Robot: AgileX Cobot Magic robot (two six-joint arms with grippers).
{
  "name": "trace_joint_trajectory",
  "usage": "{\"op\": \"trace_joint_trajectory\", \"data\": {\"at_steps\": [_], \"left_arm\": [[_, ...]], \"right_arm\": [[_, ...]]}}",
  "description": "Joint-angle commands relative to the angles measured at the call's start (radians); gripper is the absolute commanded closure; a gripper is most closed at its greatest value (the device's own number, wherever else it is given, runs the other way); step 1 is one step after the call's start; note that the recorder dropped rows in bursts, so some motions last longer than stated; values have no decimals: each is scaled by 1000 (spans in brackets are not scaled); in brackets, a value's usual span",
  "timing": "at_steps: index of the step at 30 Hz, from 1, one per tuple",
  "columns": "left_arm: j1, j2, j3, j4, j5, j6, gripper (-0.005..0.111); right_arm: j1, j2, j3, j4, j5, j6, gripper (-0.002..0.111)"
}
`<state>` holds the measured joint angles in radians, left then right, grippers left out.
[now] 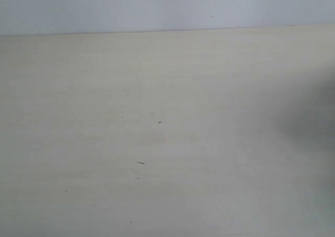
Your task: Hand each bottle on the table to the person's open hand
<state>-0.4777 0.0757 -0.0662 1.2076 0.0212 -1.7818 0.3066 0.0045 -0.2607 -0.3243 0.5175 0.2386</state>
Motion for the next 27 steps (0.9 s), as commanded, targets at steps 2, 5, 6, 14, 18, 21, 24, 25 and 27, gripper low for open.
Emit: {"op": "trace_joint_trajectory", "data": {"at_steps": [2,5,6,14,18,21,24,25,27], "left_arm": [[177,-50,66,18,-133,-10,107],[255,-76,66,39,-173,-4,107],[269,-76,66,42,-173,-2,107],[335,-76,66,44,-231,-2,107],[335,-76,66,1,-292,-8,107],[335,-76,66,-137,-276,-8,107],[335,-76,66,-365,-273,-6,107],[335,-76,66,-429,-273,-2,107],[335,-76,66,-464,-290,90,107]], "right_arm": [[-3,-5,2,2,-5,-3,105],[-3,-5,2,2,-5,-3,105],[-3,-5,2,2,-5,-3,105],[-3,-5,2,2,-5,-3,105],[-3,-5,2,2,-5,-3,105],[-3,-5,2,2,-5,-3,105],[-3,-5,2,2,-5,-3,105],[-3,-5,2,2,-5,-3,105],[-3,-5,2,2,-5,-3,105]]}}
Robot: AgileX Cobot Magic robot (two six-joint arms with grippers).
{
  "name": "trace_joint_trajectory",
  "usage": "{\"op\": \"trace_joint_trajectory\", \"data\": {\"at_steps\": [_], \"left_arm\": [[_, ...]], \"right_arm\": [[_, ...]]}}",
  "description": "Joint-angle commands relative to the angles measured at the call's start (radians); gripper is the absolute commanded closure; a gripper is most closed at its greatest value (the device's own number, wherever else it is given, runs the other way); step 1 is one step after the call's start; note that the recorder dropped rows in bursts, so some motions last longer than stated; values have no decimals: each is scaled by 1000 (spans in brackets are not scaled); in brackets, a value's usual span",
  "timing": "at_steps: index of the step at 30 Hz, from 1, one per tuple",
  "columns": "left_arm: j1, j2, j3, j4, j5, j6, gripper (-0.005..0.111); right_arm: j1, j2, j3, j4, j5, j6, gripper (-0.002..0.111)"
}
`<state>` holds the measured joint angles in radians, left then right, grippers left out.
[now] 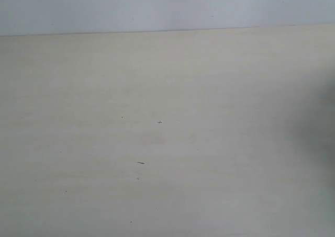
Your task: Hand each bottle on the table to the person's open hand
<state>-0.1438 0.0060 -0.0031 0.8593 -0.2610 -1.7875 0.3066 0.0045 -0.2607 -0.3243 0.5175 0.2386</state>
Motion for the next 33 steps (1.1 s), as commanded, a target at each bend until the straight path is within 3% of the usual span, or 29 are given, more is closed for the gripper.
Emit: {"op": "trace_joint_trajectory", "data": {"at_steps": [1,3,4,7,9,17,33], "left_arm": [[1,-6,3,-182,-44,316,107],[5,-6,3,-267,-86,700,107],[5,-6,3,-329,-67,816,107],[12,-6,3,-797,172,1477,107],[35,-6,3,-837,270,1610,107],[152,-6,3,-768,349,1626,107],[167,-6,3,-709,503,1604,107]], "right_arm": [[-3,-5,2,2,-5,-3,105],[-3,-5,2,2,-5,-3,105],[-3,-5,2,2,-5,-3,105],[-3,-5,2,2,-5,-3,105],[-3,-5,2,2,-5,-3,105],[-3,-5,2,2,-5,-3,105],[-3,-5,2,2,-5,-3,105]]}}
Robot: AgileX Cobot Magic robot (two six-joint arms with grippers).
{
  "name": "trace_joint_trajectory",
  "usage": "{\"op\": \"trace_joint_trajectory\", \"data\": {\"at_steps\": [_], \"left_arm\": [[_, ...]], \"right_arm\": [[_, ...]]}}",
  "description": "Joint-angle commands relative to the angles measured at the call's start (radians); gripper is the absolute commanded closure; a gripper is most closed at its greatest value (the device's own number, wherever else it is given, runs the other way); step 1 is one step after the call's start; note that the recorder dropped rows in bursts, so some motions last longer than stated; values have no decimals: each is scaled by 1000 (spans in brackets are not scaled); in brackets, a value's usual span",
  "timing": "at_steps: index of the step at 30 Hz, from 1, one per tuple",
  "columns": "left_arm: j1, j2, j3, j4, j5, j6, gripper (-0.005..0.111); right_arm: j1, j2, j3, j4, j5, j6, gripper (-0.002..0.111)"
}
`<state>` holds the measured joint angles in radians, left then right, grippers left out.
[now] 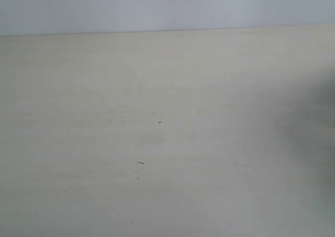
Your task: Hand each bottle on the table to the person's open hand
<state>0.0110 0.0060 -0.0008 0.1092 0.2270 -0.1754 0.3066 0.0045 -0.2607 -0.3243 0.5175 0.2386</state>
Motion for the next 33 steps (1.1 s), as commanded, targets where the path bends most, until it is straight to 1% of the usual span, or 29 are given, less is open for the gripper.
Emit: {"op": "trace_joint_trajectory", "data": {"at_steps": [1,5,33], "left_arm": [[19,-6,1,43,13,-8,107],[50,-6,1,34,10,-17,107],[50,-6,1,41,24,-19,107]], "right_arm": [[-3,-5,2,2,-5,-3,105],[-3,-5,2,2,-5,-3,105],[-3,-5,2,2,-5,-3,105]]}}
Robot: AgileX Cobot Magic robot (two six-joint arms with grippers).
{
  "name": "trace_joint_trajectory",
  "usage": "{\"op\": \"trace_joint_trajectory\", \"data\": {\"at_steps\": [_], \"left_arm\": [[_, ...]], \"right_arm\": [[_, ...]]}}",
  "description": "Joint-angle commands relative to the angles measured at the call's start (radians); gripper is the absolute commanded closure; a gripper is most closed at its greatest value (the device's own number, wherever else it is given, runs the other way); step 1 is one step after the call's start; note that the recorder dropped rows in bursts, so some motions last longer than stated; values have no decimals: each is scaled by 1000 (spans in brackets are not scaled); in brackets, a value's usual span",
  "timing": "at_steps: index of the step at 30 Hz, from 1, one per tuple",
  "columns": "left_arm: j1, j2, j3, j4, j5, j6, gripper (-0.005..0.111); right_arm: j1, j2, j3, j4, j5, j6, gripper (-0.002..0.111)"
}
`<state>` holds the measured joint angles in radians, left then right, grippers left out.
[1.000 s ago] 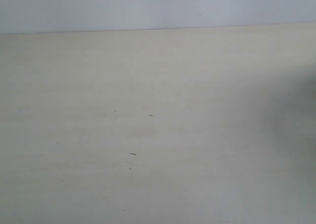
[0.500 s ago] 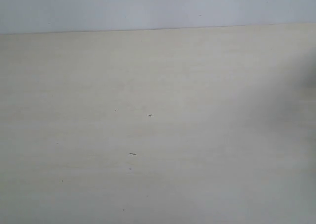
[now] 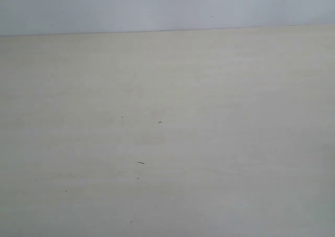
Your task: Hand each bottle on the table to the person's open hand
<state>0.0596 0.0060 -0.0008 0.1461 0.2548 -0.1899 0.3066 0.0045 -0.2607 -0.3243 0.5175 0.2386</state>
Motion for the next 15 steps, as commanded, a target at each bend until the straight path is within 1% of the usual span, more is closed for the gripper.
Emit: {"op": "trace_joint_trajectory", "data": {"at_steps": [1,6,9,12,13,15], "left_arm": [[1,-6,1,4,-4,-5,107],[1,-6,1,4,-4,-5,107],[1,-6,1,4,-4,-5,107],[1,-6,1,4,-2,-5,107],[1,-6,1,4,-2,-5,107],[1,-6,1,4,-2,-5,107]], "right_arm": [[-3,-5,2,2,-5,-3,105],[-3,-5,2,-11,-12,-6,105],[-23,-5,9,-16,-103,1,105],[-143,-5,51,32,-322,48,105],[-202,14,77,56,-400,74,105],[-268,39,113,87,-449,103,105]]}}
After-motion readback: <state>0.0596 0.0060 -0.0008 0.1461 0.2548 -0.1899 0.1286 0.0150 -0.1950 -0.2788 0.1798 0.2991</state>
